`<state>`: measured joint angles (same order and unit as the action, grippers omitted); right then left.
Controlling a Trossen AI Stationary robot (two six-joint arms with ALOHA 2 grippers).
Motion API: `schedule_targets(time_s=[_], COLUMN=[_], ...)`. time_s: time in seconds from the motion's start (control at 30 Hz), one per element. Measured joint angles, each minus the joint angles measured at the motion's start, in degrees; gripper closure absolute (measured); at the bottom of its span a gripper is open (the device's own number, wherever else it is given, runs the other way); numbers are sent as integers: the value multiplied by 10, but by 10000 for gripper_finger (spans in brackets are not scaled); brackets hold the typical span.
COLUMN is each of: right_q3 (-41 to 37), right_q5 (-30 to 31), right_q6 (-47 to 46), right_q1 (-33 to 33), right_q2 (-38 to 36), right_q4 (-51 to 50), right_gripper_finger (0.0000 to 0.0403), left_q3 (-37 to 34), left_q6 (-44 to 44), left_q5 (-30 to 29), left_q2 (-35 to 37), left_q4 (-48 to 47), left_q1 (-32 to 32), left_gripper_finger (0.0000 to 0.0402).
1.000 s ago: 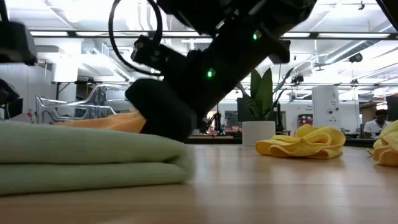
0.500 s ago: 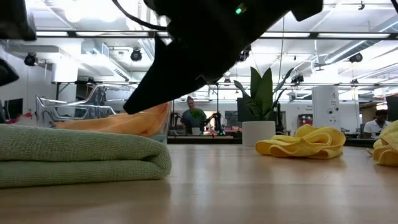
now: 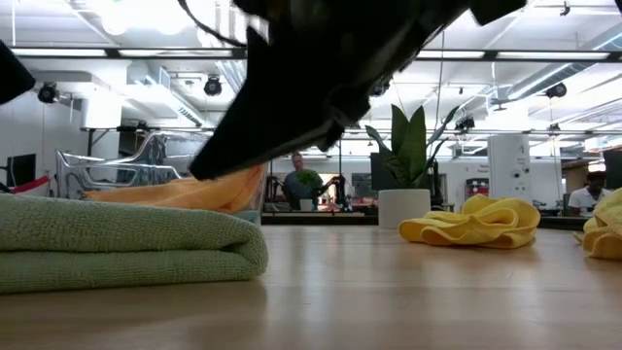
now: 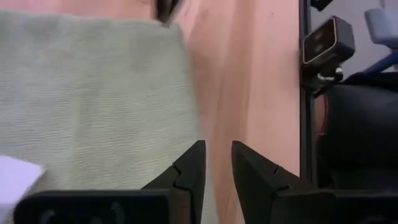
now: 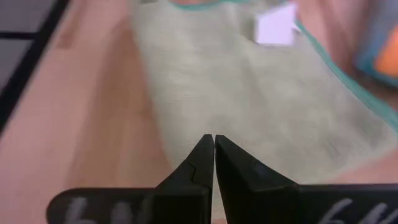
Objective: Fold microfiber towels
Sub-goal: Fold the green microfiber cloth
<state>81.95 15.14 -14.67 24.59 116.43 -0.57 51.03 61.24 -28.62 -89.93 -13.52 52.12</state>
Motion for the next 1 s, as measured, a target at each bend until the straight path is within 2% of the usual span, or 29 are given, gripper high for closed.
schedule_targets(time_s=[0.1,0.2,0.4,0.53,0.67,0.83,1.0], right_q3=[3,8,8,9,7,-7,-34], right_q5=[0,-19,-33,-44,-45,-45,-42], right_q6=[-53,-116,-218,-251,-255,-274,-293], right_q1=[-15,-33,-61,-71,-78,-81,-84], right_q2=[-5,-13,-17,-13,-11,-11,-11], right_q4=[-38,-89,-149,-131,-109,-72,-38], right_gripper_finger=[389,362,257,186,133,98,88], left_q3=[-2,-8,-9,-9,-12,-12,-12], left_q6=[0,0,0,10,14,14,15], left_q5=[-1,-1,-1,-2,-2,-3,-3], left_q2=[-21,-40,-61,-68,-74,-81,-88], left_q4=[0,-2,-5,-5,-5,-4,-4], left_q1=[0,0,0,0,0,0,0], left_gripper_finger=[339,339,339,339,339,339,339])
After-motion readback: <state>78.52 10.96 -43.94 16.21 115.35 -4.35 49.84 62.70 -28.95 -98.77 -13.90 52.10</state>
